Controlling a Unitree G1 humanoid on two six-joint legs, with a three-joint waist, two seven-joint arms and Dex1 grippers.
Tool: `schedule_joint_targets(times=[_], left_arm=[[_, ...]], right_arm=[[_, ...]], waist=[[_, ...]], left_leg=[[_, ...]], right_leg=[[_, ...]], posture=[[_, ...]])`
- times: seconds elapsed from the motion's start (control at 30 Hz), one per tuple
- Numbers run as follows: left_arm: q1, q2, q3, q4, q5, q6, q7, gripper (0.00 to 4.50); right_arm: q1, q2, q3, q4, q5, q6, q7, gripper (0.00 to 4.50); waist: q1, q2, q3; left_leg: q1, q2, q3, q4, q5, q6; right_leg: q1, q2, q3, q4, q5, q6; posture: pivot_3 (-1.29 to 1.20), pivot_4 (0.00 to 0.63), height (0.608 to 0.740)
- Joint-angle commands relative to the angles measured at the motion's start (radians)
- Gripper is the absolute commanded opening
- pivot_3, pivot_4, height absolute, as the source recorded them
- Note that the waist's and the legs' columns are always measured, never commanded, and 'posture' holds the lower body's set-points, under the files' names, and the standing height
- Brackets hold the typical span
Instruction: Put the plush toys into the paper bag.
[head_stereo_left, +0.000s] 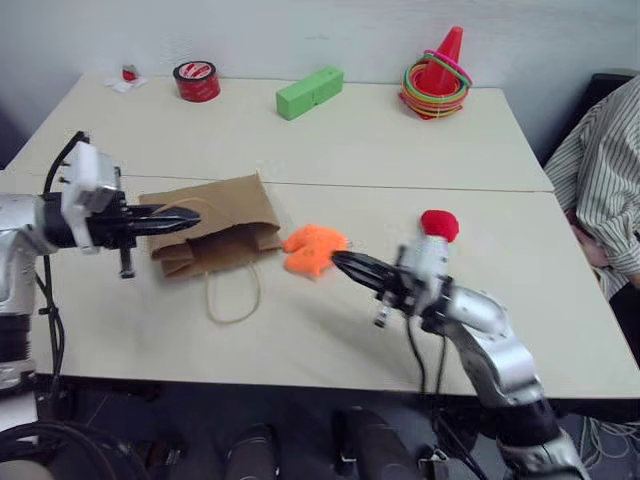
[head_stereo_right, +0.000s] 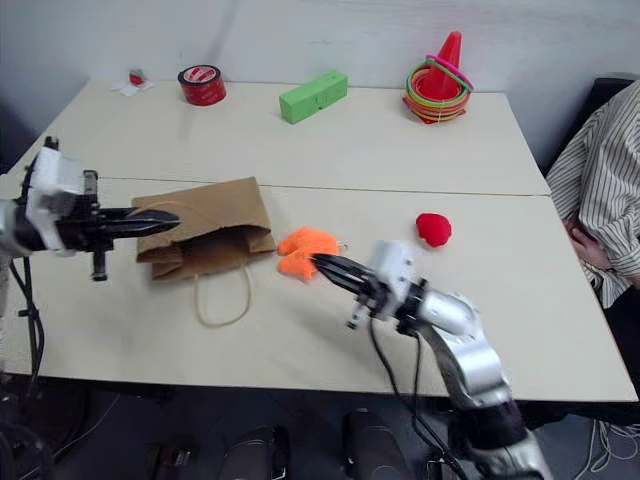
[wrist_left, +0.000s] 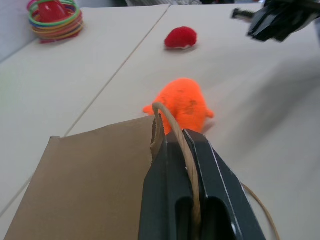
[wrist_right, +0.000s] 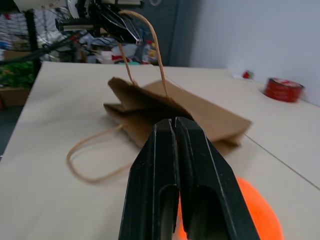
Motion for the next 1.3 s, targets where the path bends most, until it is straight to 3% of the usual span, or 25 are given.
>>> schedule_joint_targets(times=[0.03,0.3,0.57,0.77,1.07,1.3], left_arm=[[0.009,0.028,0.051,-0.075,-0.062,0.067,0.002,0.0],[0.035,0.003,0.058,-0.158,-0.091,0.123,0.047,0.0],[0.068,0.034,0.092,-0.229,-0.163,0.226,0.049,0.0],[0.027,0.035,0.116,-0.206,-0.194,0.265,0.067,0.0],[-0.155,-0.018,0.164,-0.052,-0.2,0.252,0.199,0.0],[-0.225,-0.027,0.172,-0.017,-0.242,0.316,0.212,0.0]], right_arm=[[-0.11,0.086,0.101,0.076,-0.048,0.051,-0.005,0.03],[-0.276,0.283,0.235,0.331,-0.179,0.135,-0.073,0.03],[-0.352,0.402,0.242,0.662,-0.377,-0.003,-0.292,0.03],[-0.341,0.42,0.254,0.79,-0.465,-0.044,-0.355,0.03],[-0.261,0.369,0.255,0.734,-0.519,-0.018,-0.335,0.03],[-0.264,0.351,0.23,0.714,-0.511,-0.025,-0.323,0.03]], waist=[[0.002,0.0,0.0],[0.002,-0.001,-0.001],[-0.009,-0.002,-0.001],[-0.027,-0.002,-0.001],[-0.025,-0.004,-0.002],[-0.023,-0.006,-0.003]], left_leg=[[0.0,0.001,-0.001,0.0,0.0,0.0],[-0.005,0.002,-0.001,0.006,-0.002,0.0],[-0.006,0.002,0.001,0.007,-0.002,-0.001],[-0.015,0.002,0.0,0.009,-0.001,-0.003],[-0.015,0.001,-0.001,0.01,0.0,-0.003],[-0.015,0.001,-0.001,0.01,0.0,-0.003]], right_leg=[[0.0,0.001,0.0,0.0,0.0,0.0],[-0.003,0.0,0.0,0.002,-0.001,-0.001],[-0.006,-0.001,0.0,0.006,-0.001,-0.002],[-0.016,-0.001,0.001,0.012,-0.002,-0.004],[-0.017,-0.001,0.0,0.014,-0.002,-0.004],[-0.016,-0.001,0.0,0.014,-0.002,-0.003]], posture=[[0.0,0.15,0.74],[0.0,0.15,0.74],[0.0,0.15,0.74],[0.0,0.15,0.74],[0.0,0.15,0.74],[0.0,0.15,0.74]])
